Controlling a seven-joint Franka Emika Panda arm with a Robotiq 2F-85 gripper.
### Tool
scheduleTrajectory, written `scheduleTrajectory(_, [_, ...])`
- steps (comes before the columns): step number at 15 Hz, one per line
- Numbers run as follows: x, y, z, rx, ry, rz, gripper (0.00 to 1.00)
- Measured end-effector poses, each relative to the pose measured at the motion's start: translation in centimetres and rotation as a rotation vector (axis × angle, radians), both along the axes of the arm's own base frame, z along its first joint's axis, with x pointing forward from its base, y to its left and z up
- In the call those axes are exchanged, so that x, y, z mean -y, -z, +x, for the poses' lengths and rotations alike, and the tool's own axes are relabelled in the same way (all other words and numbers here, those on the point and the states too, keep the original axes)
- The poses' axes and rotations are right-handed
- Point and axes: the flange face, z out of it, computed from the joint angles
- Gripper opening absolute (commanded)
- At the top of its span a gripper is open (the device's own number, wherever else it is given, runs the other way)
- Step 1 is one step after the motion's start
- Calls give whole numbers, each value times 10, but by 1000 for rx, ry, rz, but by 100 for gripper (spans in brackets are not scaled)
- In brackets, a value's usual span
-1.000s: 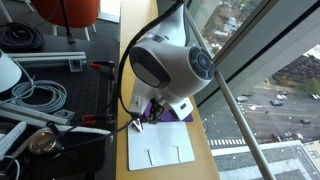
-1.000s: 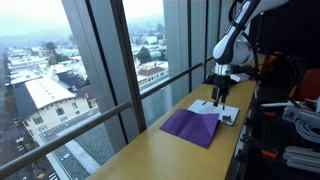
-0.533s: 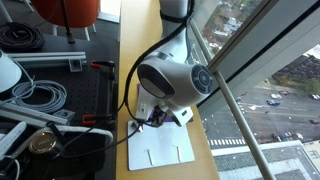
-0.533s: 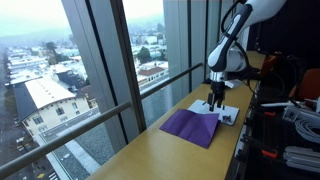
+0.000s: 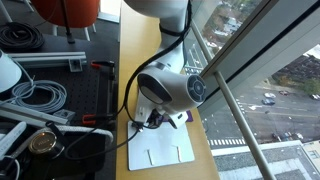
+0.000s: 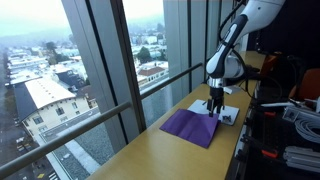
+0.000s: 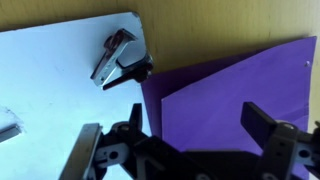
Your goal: Open the folder
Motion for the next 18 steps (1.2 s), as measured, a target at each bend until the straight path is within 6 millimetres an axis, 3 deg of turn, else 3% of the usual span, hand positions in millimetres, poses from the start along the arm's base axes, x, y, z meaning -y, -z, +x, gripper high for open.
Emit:
scheduleTrajectory(3, [-5,7,2,-3,-1,15,100])
scheduleTrajectory(4, [-5,8,2,-4,0,18,75])
scheduleTrajectory(5, [-4,10,2,-4,2,21,74])
scheduleTrajectory(14, [-8,11,6,0,9,33,5])
scheduleTrajectory(15, [-9,11,7,4,10,29,0])
scheduleTrajectory(18, [-15,8,11,42,7,-35,0])
